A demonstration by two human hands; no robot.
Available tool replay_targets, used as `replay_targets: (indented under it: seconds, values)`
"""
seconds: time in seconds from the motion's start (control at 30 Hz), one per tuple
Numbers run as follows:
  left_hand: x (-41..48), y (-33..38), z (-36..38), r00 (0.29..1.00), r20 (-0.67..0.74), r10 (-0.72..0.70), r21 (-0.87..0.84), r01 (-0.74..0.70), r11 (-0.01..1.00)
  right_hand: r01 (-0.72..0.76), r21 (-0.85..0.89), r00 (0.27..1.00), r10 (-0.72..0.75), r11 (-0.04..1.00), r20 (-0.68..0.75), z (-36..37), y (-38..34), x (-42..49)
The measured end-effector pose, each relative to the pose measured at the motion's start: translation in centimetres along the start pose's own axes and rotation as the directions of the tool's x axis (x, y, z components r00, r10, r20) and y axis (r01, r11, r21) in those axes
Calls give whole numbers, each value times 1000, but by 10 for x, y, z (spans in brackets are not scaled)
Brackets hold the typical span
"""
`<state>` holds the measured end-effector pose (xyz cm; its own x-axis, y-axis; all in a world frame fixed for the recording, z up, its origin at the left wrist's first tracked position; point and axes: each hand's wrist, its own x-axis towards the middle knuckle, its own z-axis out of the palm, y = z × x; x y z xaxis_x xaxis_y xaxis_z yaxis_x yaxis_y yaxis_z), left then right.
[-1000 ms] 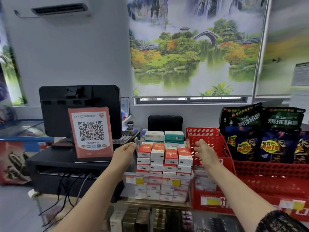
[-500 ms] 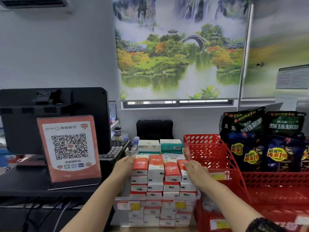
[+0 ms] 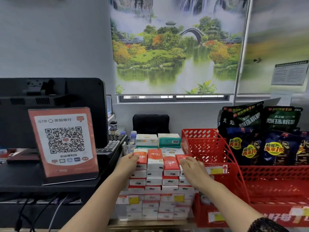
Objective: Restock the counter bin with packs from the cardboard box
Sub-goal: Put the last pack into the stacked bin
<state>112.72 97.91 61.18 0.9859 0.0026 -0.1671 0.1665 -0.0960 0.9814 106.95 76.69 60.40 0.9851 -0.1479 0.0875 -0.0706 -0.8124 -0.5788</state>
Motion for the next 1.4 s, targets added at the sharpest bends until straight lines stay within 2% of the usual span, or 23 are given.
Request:
replay_targets:
  seconds: [0.27,0.6,0.87,1.1,1.27,1.4]
  values:
    - [-1,-1,5,1000,5,13,-6,-13,1000,30,-76,1000,-29,997,9,7,-2,0]
    - [6,-6,5,1000,-10,10,-50,-10,999,11,-40,1000,-12,999,-10,18,6,6]
    - [4,-6,5,1000,-8,18,-13,-19,1000,9,-31,1000,-9,999,-11,19,6,5]
    - [-3,-2,3,1000,1,-7,-18,7,1000,-4,-93,1000,2,996,-22,12,-2,5]
    - [-4,0,1,1000,-4,-4,-18,4,1000,53,-116,996,-61,992,-66,9,-8,10]
    - [-4,0,-2,1000,-7,21,-27,-21,999,111,-147,994,-110,983,14,15,-5,8]
